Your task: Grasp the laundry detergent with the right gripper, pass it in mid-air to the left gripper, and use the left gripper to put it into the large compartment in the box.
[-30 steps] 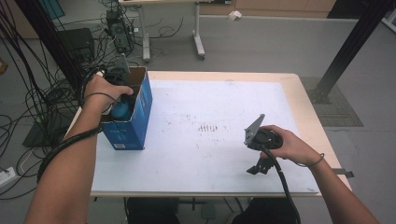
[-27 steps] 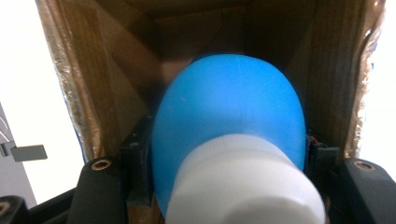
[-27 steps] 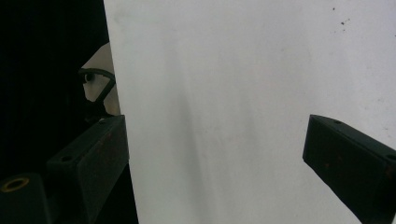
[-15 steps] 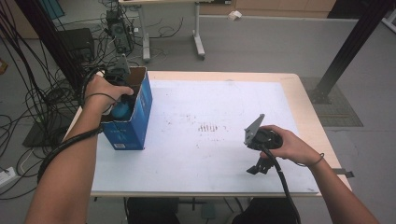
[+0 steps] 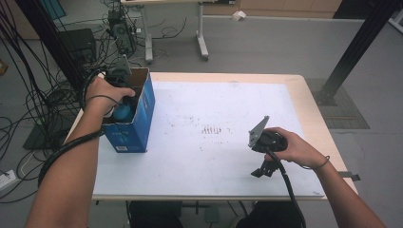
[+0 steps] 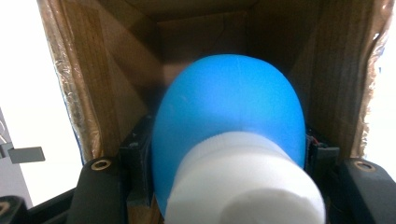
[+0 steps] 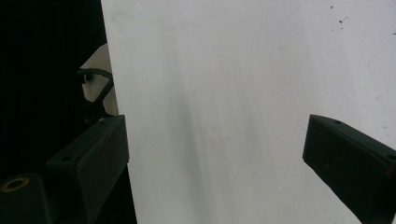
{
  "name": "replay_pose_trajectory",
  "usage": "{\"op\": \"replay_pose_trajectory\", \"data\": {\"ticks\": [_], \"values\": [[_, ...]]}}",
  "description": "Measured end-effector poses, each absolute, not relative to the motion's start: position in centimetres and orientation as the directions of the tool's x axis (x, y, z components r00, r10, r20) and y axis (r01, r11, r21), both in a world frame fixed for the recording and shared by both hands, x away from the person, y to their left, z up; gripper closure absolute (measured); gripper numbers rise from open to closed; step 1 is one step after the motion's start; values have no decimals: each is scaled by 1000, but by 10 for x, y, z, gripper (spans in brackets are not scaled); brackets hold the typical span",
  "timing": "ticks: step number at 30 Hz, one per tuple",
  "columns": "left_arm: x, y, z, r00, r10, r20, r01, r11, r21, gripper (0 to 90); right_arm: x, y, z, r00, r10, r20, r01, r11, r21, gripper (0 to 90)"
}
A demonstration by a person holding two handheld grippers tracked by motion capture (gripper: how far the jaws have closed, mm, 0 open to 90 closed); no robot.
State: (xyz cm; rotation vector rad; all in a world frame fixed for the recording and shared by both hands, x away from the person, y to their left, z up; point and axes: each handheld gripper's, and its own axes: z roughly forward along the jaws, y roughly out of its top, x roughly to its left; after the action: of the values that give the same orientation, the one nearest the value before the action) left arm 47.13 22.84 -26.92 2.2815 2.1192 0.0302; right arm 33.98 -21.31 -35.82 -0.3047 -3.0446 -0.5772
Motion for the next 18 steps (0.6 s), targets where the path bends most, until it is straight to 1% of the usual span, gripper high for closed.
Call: {"op": "replay_pose_trajectory", "data": {"ticks": [18], "values": [[471, 228, -269, 68, 998, -3, 997, -68, 37, 373, 339, -213, -358, -980, 188, 64, 198, 913, 356, 68]]}}
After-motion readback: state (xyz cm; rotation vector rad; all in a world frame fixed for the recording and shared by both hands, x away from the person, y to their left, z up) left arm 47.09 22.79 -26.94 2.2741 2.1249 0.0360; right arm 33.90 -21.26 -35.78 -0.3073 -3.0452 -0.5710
